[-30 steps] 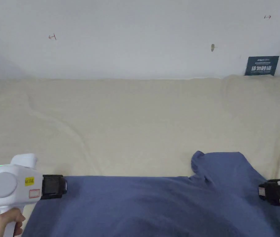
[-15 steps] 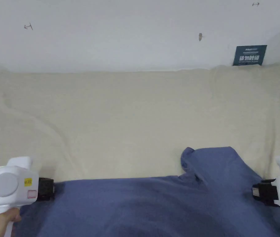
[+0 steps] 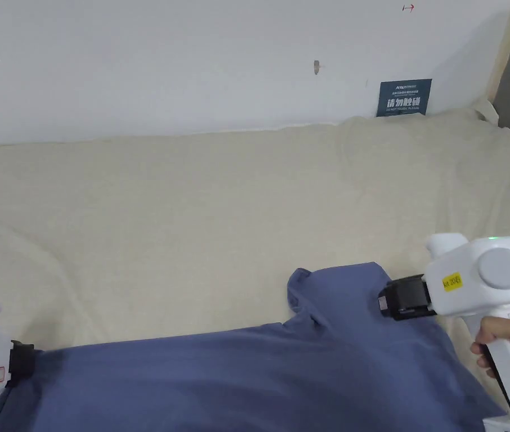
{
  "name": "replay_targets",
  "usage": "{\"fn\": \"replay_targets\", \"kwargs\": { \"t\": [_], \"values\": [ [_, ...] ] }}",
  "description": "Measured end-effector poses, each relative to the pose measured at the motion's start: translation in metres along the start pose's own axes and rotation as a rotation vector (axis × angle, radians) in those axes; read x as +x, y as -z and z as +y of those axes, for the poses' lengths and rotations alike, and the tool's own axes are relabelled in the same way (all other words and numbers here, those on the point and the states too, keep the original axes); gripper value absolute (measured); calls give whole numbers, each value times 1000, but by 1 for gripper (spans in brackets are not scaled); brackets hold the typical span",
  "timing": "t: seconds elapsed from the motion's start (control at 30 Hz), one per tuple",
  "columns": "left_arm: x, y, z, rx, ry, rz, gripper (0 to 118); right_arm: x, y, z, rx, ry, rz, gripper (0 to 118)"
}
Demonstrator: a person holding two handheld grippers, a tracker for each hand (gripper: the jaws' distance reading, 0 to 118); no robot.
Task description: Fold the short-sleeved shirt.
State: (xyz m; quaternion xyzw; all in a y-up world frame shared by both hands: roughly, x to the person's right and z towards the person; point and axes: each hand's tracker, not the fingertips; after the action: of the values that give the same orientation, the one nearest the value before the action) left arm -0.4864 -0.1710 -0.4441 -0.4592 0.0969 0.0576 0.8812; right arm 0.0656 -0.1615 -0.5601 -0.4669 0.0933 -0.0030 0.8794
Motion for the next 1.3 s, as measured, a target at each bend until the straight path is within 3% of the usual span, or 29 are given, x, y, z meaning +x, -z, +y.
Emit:
{"fn": "replay_targets", "kwargs": {
  "t": [0.13,0.27,0.33,0.37,0.4,0.43,0.47,0.57,0.63,0.93,1.07,1.3],
  "values": [
    [1,3,0,-6,20,14,7,1,30,19,-68,1,-39,92],
    [0,6,-1,-16,24,15,7,-3,54,17,-116,-56,-70,75],
    [0,7,-2,-19,21,13,7,-6,50,14,-85,-34,-65,70],
    [1,6,-1,-18,20,14,7,-6,45,13,-70,-48,-57,62],
    [2,6,-1,-17,20,16,7,-8,41,12,-51,-65,-51,43],
    [3,6,-1,-19,21,17,7,-12,39,13,-34,-67,-85,8],
    [4,6,-1,-19,23,17,7,-16,35,13,-50,-67,-120,3],
    [3,2,-3,-17,22,18,7,-16,32,9,-49,-73,-111,2],
    [0,-2,-1,-16,27,16,7,-12,24,11,4,-4,-97,1],
    [-7,-72,-14,68,34,0,7,-20,-79,1,125,-75,-13,1],
    [-20,-120,-51,107,19,-20,7,-17,-132,-31,170,-106,8,1],
    [-44,-176,-133,113,-61,-71,7,4,-193,-127,136,-77,66,1]
  ]
}}
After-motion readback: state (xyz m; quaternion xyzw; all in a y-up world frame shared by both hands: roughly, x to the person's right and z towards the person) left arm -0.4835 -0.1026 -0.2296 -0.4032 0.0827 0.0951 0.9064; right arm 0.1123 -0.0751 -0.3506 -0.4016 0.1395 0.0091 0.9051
